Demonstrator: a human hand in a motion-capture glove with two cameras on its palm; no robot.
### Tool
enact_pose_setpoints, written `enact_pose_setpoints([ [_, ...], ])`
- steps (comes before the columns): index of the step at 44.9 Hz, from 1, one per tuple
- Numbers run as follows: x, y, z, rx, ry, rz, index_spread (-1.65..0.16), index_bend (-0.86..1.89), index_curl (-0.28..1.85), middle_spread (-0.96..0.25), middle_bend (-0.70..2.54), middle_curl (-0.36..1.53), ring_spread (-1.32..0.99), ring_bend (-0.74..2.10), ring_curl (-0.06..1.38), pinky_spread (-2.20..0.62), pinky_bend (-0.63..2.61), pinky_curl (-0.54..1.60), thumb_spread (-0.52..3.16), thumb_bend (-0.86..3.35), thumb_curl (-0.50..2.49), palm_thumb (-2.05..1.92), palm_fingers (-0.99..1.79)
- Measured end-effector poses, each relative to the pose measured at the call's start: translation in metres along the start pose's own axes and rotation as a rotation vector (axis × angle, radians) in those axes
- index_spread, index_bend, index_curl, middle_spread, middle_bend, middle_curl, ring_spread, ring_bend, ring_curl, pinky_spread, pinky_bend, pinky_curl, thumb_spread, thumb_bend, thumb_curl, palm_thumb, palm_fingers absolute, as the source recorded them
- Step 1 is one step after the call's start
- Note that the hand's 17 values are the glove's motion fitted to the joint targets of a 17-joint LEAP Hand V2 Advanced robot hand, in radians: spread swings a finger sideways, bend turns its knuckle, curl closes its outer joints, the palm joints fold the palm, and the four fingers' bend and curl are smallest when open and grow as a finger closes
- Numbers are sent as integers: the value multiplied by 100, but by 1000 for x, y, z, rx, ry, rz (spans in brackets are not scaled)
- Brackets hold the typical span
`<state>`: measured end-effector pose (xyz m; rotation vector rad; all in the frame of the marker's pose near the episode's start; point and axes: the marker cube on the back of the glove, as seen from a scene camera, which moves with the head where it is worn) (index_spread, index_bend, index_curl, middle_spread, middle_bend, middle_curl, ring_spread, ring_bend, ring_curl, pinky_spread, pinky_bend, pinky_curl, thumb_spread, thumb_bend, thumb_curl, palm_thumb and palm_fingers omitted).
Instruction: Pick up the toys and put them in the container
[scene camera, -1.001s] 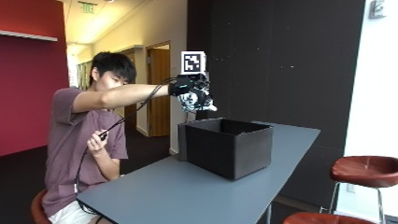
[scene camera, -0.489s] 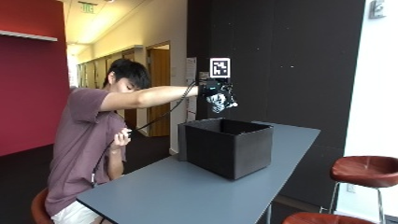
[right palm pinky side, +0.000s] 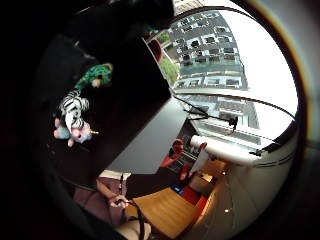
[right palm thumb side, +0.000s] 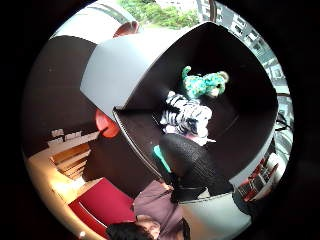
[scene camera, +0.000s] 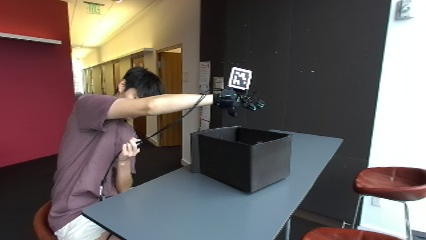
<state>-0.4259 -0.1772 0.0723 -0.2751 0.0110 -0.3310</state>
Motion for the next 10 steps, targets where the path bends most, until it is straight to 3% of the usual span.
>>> enact_pose_setpoints([
  [7, 21, 6, 3, 2, 64, -18, -13, 2, 33, 5, 11, 37, -1, 35, 32, 3, 103, 41, 116, -4, 51, -4, -37],
  [10, 12, 6, -4, -3, -54, 16, -13, 3, 30, 5, 10, 35, 0, 34, 32, 4, 101, 40, 118, -4, 48, -4, -35],
])
